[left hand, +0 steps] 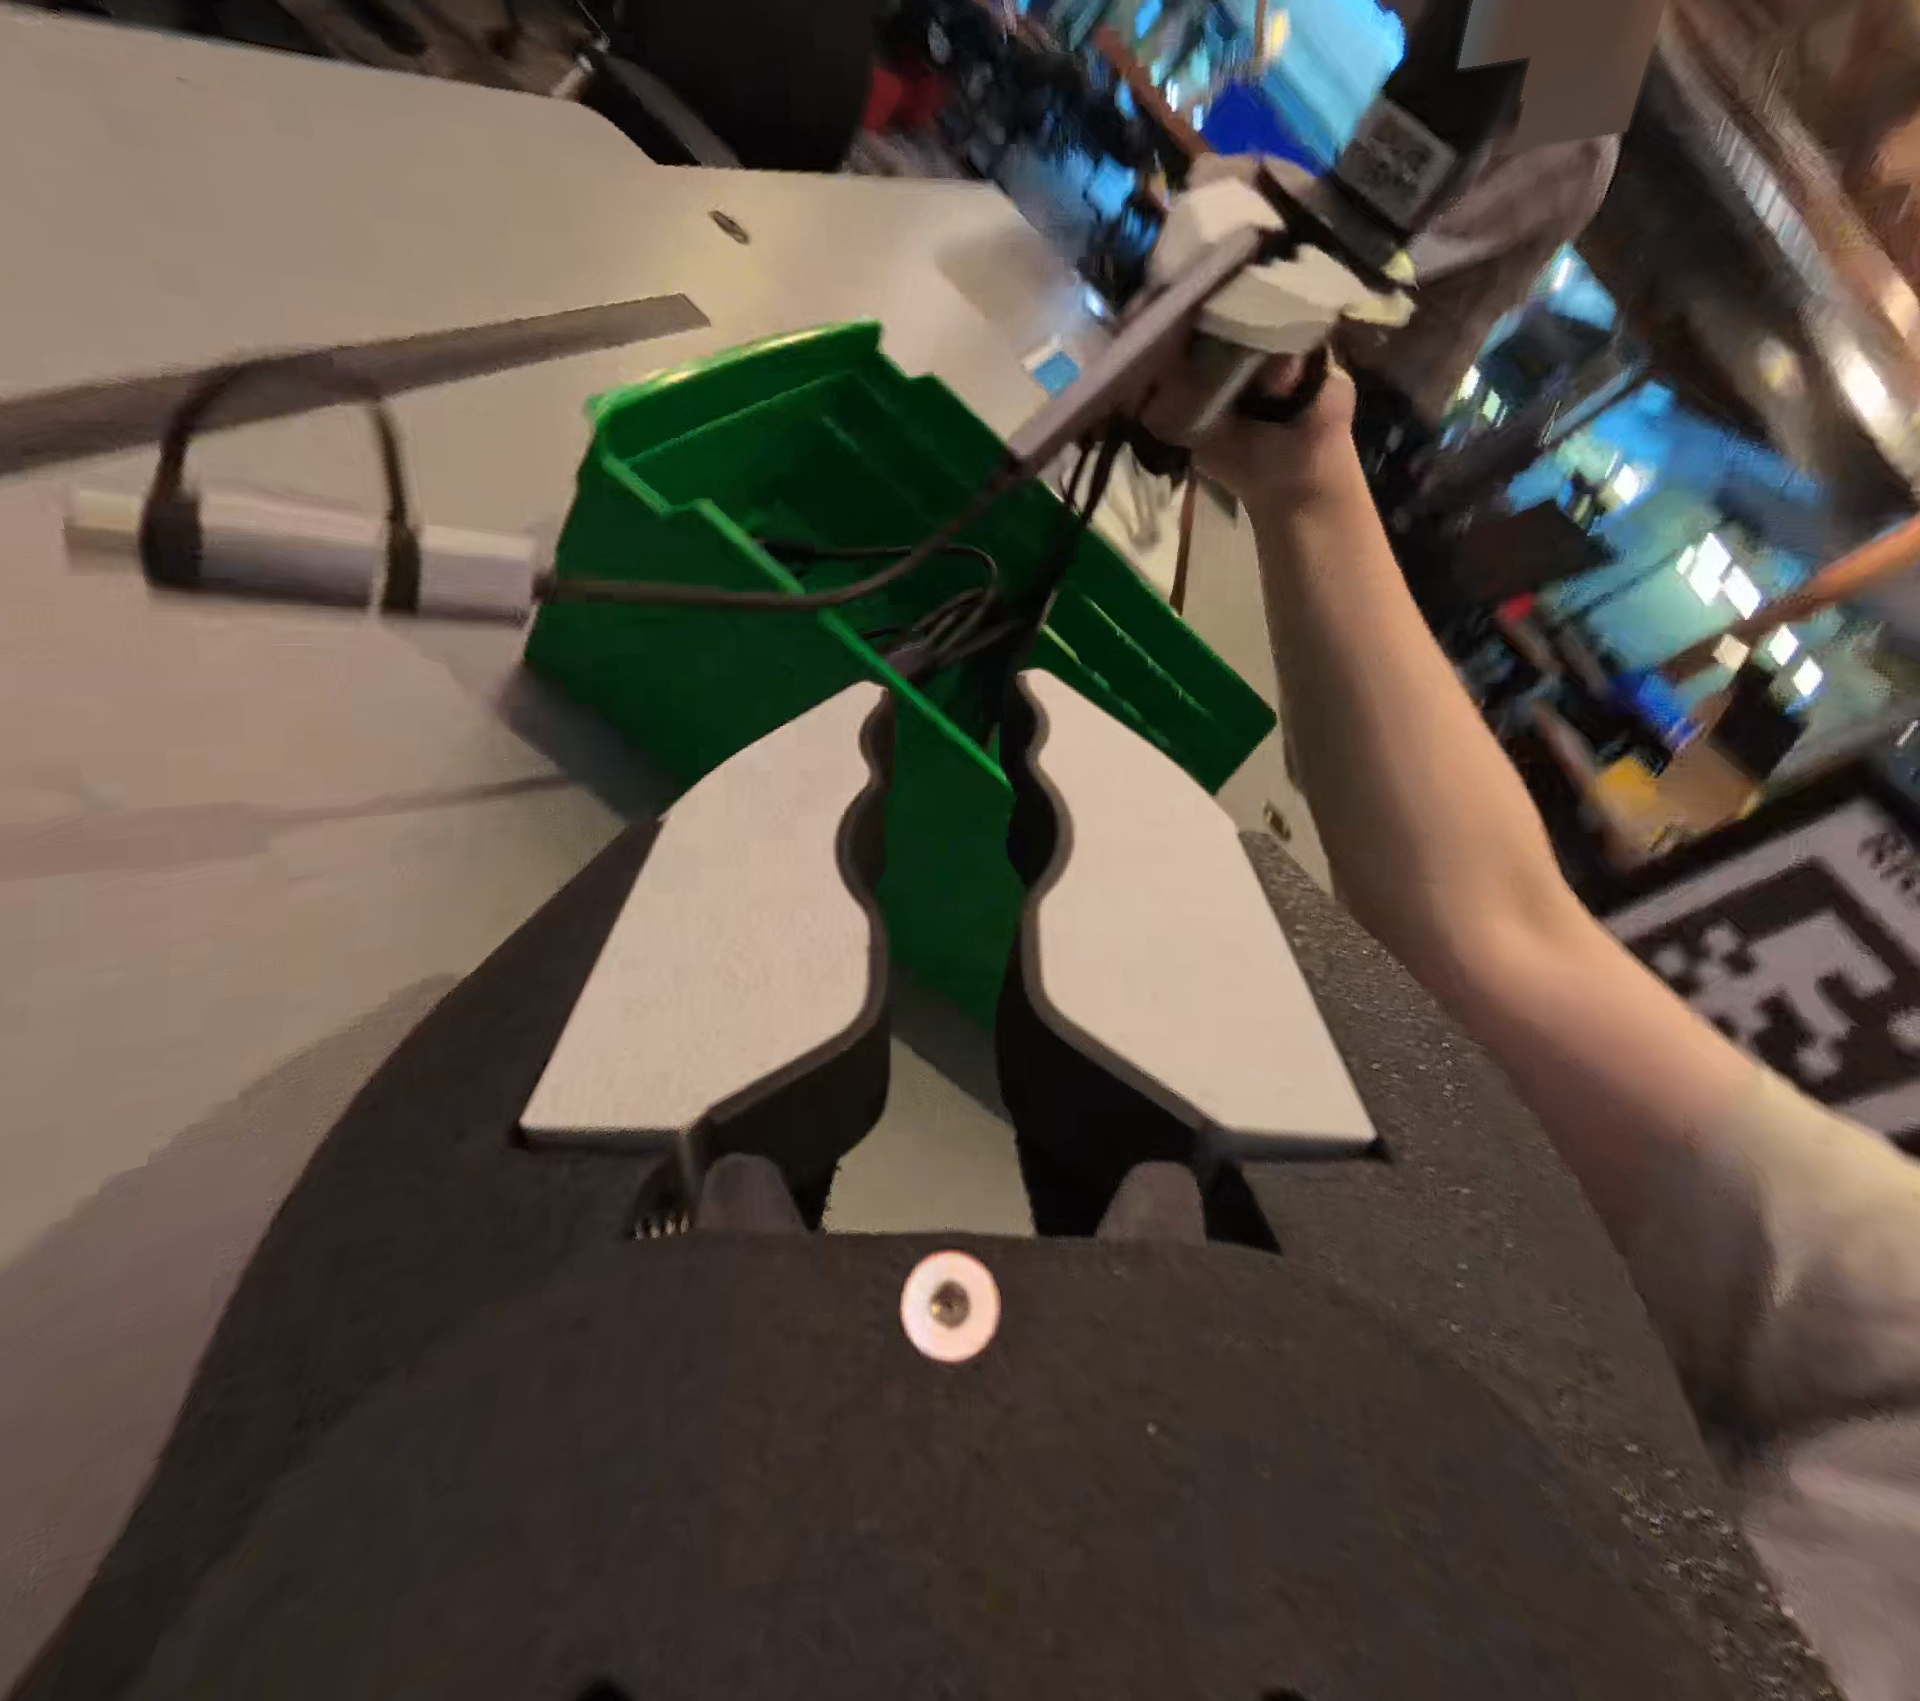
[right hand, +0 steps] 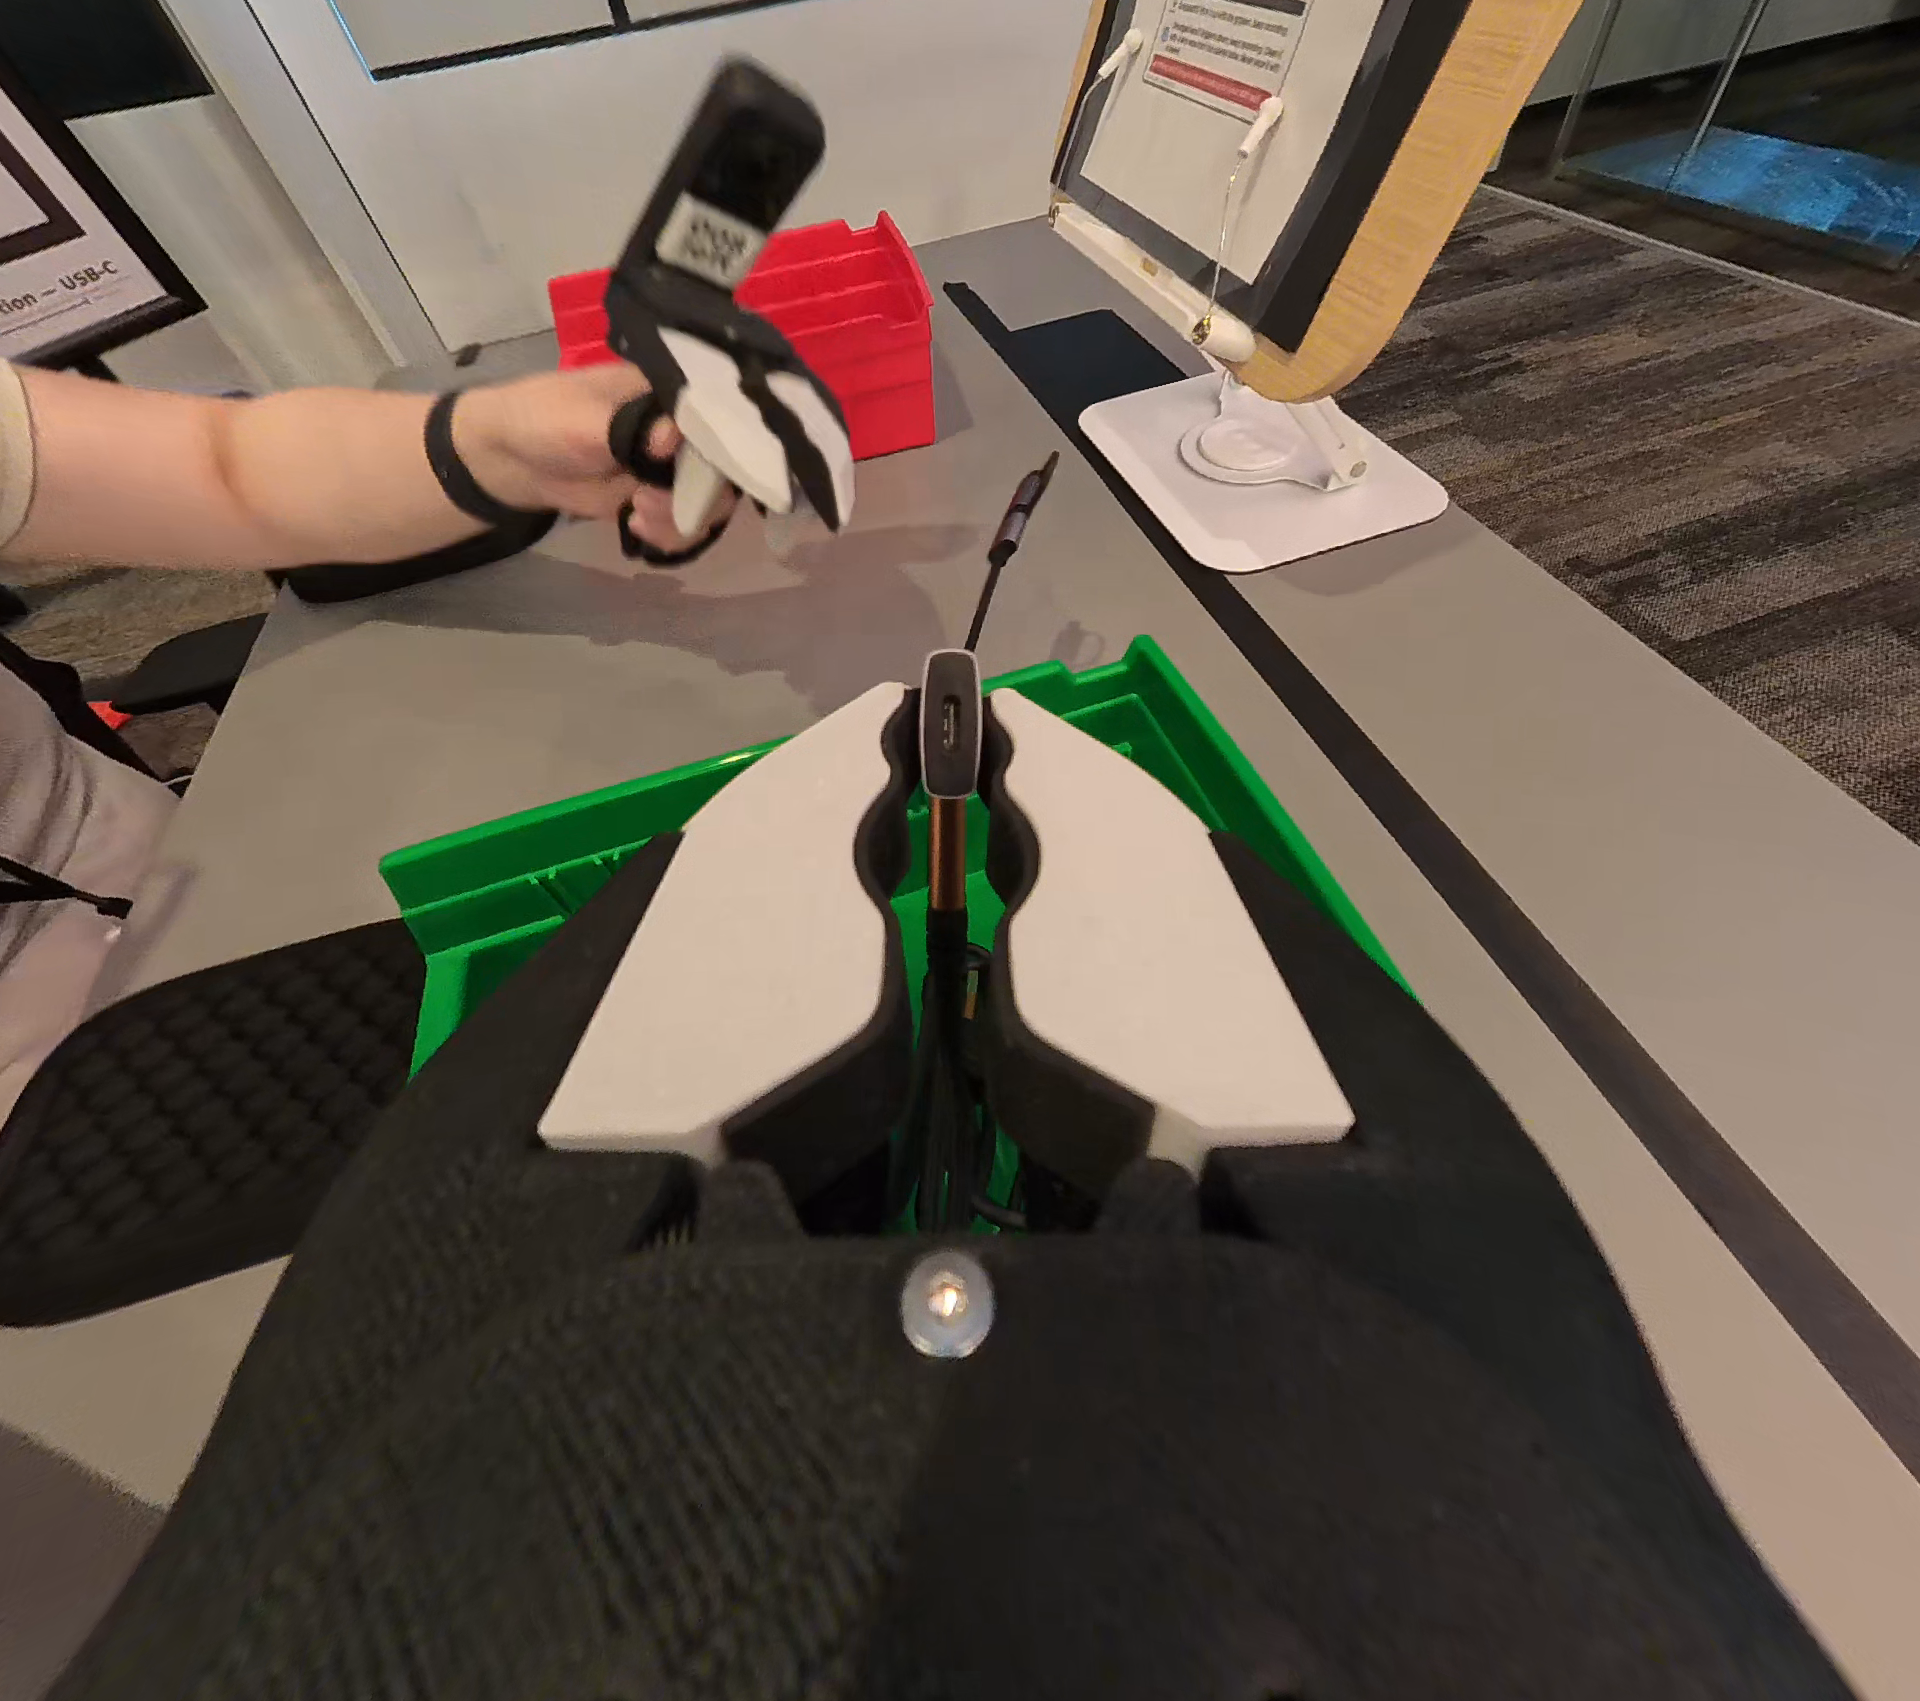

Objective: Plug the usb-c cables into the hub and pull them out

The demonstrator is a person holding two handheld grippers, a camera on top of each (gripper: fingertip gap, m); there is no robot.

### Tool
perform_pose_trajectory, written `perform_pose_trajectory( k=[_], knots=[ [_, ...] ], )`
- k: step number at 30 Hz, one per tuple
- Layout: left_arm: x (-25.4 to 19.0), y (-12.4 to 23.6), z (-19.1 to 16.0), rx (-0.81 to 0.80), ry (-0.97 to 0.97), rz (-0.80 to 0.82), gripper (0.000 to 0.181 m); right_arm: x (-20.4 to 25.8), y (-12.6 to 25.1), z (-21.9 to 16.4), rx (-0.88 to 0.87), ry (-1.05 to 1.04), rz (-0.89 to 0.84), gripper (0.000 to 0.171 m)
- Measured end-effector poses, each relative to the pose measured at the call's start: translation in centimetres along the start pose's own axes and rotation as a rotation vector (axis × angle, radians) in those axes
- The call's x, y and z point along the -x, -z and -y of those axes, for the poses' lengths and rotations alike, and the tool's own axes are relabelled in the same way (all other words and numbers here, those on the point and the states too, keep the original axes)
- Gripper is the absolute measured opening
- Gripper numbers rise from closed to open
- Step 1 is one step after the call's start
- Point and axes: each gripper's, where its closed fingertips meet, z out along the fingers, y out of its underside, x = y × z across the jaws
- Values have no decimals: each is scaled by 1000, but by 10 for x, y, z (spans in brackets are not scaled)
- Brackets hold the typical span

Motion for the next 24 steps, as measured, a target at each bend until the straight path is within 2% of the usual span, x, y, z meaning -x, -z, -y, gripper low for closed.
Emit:
perform_pose_trajectory(
  k=[2,4,6,8,10,12,13,15,17,19,24],
  knots=[
    [15,-5,-7,-85,131,-35,20,1,0,0,0,-5,-8,10],
    [26,-18,-13,-84,244,-77,21,2,0,0,-3,-12,-22,10],
    [34,-34,-18,-56,289,-81,25,4,1,-1,-8,-21,-25,10],
    [44,-45,-13,-104,330,-67,34,5,1,-2,-9,-24,-25,10],
    [51,-54,-9,-141,357,-57,35,7,1,-2,-10,-25,-21,11],
    [56,-59,-1,-173,332,-56,23,8,0,-2,-12,-28,-15,11],
    [56,-59,5,-200,303,-63,10,9,0,-3,-12,-35,-8,11],
    [53,-59,16,-198,230,-76,3,7,-2,-9,24,-32,-31,11],
    [45,-57,24,-127,149,-56,3,4,-3,-16,67,-28,-63,11],
    [38,-56,32,-7,-50,42,3,-1,-2,-21,111,-31,-120,11],
    [30,-73,21,542,-534,282,3,-21,-7,-43,243,-152,-248,16]
  ],
)
